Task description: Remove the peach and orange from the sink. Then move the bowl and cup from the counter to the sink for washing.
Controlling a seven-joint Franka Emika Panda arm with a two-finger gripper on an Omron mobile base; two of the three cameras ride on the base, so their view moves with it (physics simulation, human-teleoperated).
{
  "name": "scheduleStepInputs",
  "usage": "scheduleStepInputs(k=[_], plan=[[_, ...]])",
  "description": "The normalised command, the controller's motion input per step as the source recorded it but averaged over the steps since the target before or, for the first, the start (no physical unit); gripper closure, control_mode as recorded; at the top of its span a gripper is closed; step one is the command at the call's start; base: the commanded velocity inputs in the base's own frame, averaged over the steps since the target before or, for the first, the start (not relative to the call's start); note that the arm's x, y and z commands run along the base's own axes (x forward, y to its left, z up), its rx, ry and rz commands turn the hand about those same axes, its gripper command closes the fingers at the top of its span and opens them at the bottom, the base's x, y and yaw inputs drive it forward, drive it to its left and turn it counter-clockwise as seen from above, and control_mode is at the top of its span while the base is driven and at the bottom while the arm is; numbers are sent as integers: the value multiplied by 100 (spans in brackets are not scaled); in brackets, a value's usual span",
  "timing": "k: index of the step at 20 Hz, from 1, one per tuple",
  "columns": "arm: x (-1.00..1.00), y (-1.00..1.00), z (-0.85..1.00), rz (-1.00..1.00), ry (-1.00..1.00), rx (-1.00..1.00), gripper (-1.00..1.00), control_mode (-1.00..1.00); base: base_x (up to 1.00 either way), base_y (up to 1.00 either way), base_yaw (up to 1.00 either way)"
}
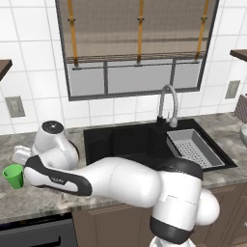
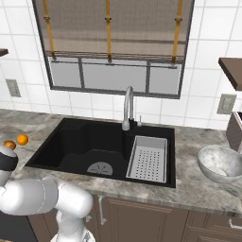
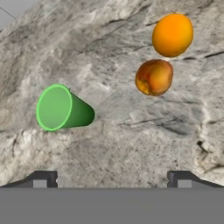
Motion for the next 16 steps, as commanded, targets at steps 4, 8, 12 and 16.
scheduleStepInputs(k=[4,8,12,16], plan=[[6,2,-9,0,0,0,-100,-100,0,0,0],[6,4,-7,0,0,0,-100,-100,0,0,0],[7,7,-3,0,0,0,-100,-100,0,0,0],[7,12,-4,0,0,0,-100,-100,0,0,0]])
